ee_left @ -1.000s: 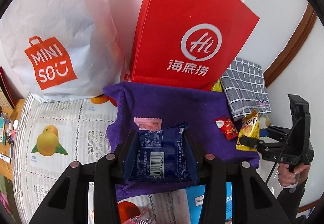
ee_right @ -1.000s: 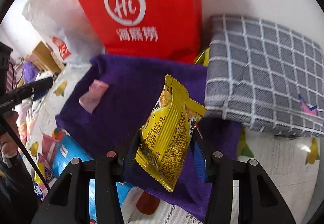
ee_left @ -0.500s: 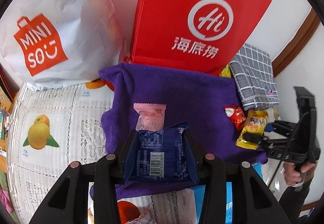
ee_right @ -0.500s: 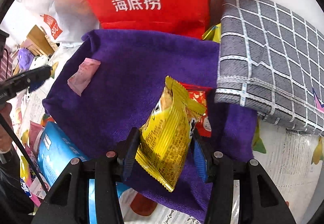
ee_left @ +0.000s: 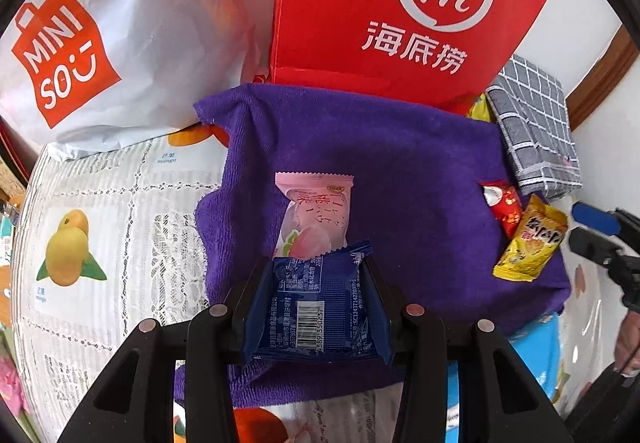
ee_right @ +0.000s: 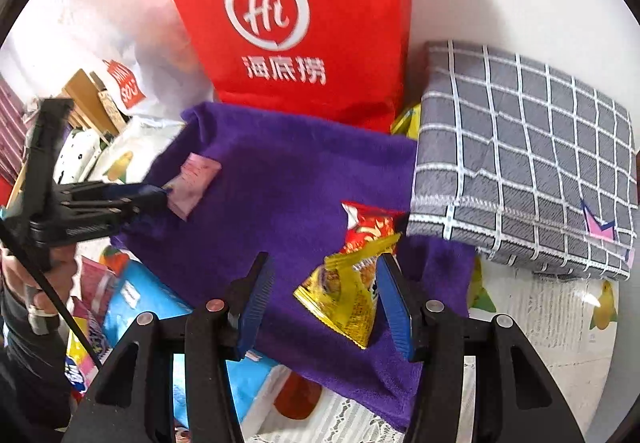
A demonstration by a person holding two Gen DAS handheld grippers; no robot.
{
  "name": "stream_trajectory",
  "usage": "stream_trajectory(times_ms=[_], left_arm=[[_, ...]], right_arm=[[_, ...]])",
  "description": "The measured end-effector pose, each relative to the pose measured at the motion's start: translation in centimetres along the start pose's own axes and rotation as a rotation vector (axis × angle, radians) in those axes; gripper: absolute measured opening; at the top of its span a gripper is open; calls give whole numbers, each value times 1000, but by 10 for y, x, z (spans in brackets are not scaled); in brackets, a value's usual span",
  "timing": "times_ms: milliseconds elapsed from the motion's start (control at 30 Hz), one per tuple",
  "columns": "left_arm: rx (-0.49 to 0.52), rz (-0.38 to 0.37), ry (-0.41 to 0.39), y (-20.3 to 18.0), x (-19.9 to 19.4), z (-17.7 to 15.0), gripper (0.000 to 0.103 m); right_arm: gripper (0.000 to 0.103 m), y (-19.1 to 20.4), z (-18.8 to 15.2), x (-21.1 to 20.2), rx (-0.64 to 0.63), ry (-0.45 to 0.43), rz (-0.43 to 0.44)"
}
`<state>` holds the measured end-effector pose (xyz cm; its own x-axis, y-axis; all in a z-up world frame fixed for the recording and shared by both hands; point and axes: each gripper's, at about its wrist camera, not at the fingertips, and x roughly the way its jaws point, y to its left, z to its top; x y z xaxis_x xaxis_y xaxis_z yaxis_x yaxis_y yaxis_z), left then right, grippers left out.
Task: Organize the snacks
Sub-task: 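Open both tools to drop the blue and yellow packets onto the purple towel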
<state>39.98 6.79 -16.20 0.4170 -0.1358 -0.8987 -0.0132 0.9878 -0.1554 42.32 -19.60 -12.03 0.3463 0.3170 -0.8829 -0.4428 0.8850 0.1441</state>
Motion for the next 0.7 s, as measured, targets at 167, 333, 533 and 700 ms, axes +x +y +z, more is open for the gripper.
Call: stream_trajectory(times_ms=[167, 333, 533, 700], left_arm=[[-8, -27, 4, -1, 2, 1, 44], [-11, -30, -13, 0, 0, 4, 58], [-7, -34, -36, -1, -25, 3, 58], [22, -17, -71, -2, -58, -11, 58]], right_arm=[[53, 5, 1, -2, -9, -10, -6], [53, 10, 1, -2, -12, -19, -5], [53, 25, -2, -16, -48, -54, -27], [53, 40, -7, -46, -20, -157, -52]])
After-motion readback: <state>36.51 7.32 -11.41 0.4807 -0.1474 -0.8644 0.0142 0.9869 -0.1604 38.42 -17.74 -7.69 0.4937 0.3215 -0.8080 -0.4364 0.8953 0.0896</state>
